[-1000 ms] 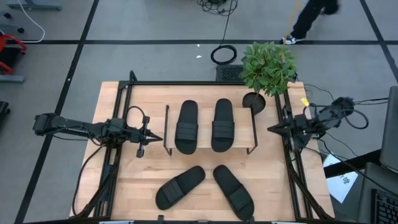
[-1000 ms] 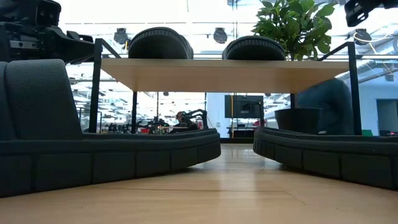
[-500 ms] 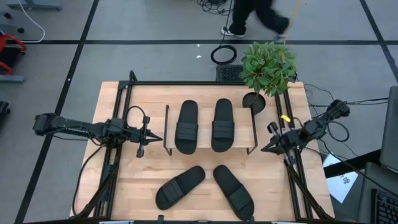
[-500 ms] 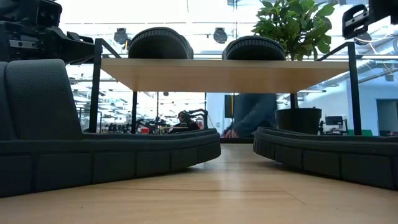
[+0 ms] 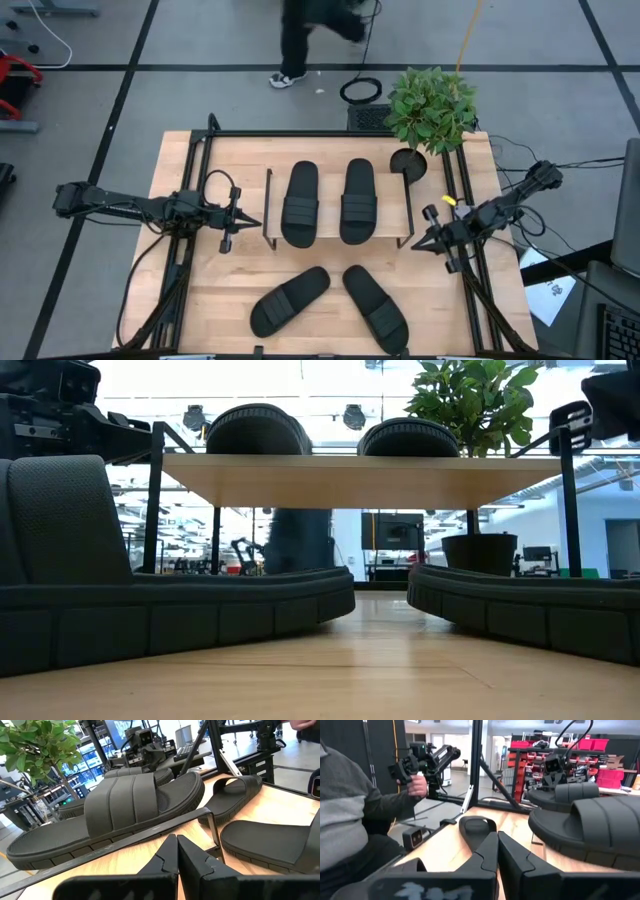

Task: Pick and place slides into the shelf
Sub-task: Put the black slipper under the shelf

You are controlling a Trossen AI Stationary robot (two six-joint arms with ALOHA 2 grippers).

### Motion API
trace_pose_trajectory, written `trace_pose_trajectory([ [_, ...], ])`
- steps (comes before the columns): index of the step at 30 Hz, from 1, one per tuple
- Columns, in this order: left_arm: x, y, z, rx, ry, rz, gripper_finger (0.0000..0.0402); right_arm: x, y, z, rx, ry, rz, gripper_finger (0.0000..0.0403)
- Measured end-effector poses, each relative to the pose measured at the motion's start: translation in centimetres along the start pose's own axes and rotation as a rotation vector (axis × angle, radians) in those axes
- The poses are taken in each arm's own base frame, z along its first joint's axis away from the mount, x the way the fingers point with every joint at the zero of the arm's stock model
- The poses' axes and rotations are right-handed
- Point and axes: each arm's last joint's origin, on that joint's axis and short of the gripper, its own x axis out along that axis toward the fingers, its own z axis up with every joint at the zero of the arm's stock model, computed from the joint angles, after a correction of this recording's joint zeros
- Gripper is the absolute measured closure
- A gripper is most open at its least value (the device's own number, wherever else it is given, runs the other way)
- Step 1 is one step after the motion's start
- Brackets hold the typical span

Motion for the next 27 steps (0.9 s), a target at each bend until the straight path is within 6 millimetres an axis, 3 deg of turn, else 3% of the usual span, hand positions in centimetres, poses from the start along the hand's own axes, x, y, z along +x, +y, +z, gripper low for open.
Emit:
trace_pose_trajectory([
  [27, 0.00, -0.02, 0.24, 0.014, -0.033, -0.024, 0.0396, 0.02, 0.00, 0.01, -0.034, -0.027, -0.004, 0.0403],
])
